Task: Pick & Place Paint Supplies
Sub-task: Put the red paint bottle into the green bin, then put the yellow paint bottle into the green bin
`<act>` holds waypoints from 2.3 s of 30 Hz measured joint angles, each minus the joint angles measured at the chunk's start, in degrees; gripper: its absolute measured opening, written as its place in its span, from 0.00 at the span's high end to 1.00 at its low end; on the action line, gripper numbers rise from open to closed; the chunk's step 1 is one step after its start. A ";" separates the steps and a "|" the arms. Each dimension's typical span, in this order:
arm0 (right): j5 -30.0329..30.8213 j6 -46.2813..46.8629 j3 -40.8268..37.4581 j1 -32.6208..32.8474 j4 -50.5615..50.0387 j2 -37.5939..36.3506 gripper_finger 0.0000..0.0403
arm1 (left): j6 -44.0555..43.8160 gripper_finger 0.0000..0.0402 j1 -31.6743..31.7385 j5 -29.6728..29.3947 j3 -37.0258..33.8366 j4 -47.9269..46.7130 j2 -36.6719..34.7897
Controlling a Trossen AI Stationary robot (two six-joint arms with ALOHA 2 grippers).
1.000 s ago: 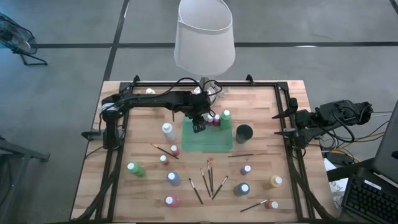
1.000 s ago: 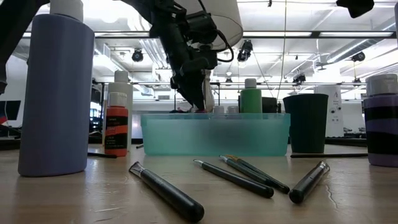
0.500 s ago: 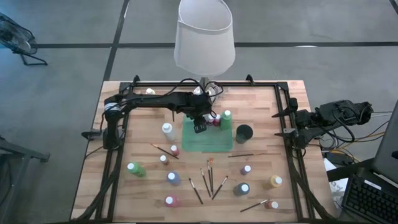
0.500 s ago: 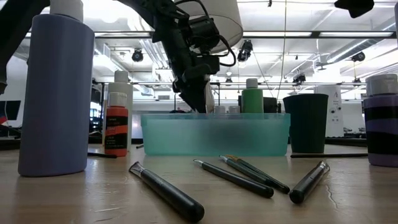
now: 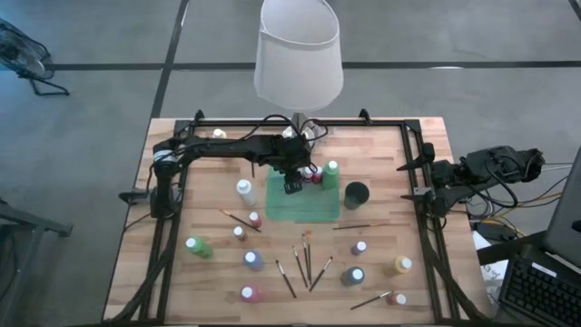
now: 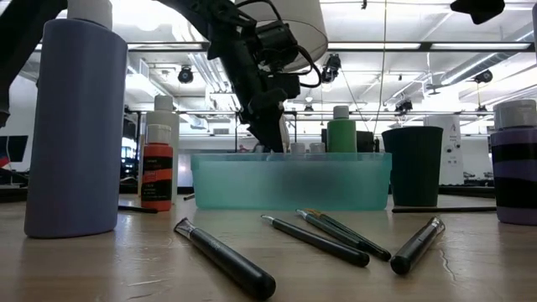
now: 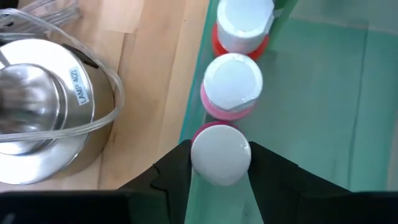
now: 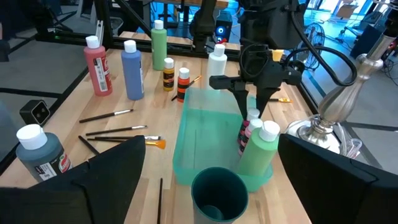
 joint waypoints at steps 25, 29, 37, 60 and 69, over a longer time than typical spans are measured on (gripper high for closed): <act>0.00 0.07 0.00 -0.02 0.00 0.00 0.10 | 0.03 0.55 0.04 1.21 13.26 -18.44 -1.28; 0.00 0.09 0.00 -0.01 0.00 0.00 0.10 | 0.02 0.56 -0.01 3.71 16.47 -24.34 -2.09; 0.00 0.10 0.00 -0.02 0.02 0.00 0.10 | -1.20 0.56 -0.65 6.23 15.51 -29.08 -9.65; 0.00 0.09 0.00 -0.02 0.00 0.02 0.10 | -27.30 0.56 -17.78 3.82 -10.39 -27.30 -48.87; 0.00 0.06 0.00 -0.01 0.00 0.02 0.10 | -12.41 0.56 -26.51 3.48 -23.92 -19.82 -54.37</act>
